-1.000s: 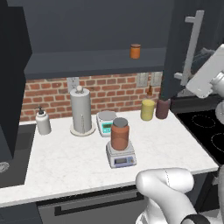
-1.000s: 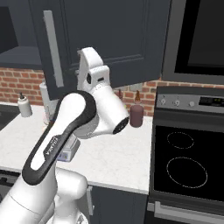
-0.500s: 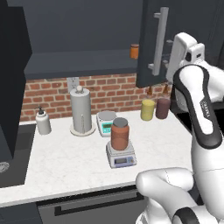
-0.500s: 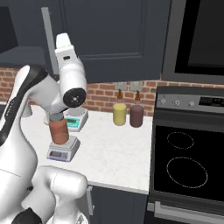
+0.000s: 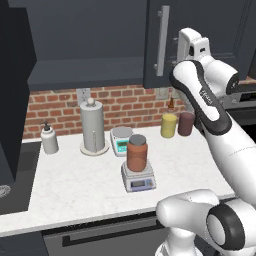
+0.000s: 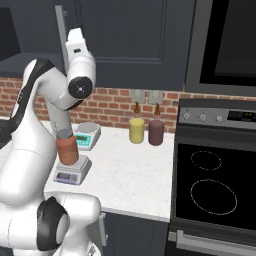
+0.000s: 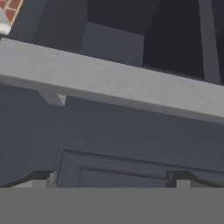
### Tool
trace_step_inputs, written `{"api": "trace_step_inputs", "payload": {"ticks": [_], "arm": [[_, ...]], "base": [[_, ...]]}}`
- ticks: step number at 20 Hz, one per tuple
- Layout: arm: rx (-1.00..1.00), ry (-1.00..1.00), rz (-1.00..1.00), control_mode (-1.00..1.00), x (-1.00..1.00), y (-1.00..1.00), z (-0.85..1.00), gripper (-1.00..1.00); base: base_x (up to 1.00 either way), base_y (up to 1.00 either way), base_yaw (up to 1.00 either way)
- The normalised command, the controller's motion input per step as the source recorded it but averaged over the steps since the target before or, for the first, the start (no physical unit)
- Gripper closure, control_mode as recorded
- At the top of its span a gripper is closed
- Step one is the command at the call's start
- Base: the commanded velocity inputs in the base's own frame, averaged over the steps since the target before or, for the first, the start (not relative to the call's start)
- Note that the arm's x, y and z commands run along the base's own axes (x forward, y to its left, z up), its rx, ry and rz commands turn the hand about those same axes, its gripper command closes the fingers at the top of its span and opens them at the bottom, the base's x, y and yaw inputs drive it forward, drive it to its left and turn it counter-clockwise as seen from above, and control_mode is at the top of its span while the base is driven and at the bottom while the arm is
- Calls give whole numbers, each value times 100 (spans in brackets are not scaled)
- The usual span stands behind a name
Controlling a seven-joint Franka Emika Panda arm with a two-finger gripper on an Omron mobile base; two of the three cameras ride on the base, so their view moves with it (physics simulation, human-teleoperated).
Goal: Pick the honey bottle and place it on the digital scale for weighing, and close the cabinet.
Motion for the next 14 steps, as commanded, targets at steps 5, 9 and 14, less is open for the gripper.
{"api": "trace_step_inputs", "payload": {"ticks": [5,9,14], "arm": [[0,0,0,-100,77,0,-21,-100],[0,0,0,-100,98,0,-40,-100],[-2,0,-3,-100,71,-1,-39,-100]], "base": [[0,0,0],[0,0,0],[0,0,0]]}}
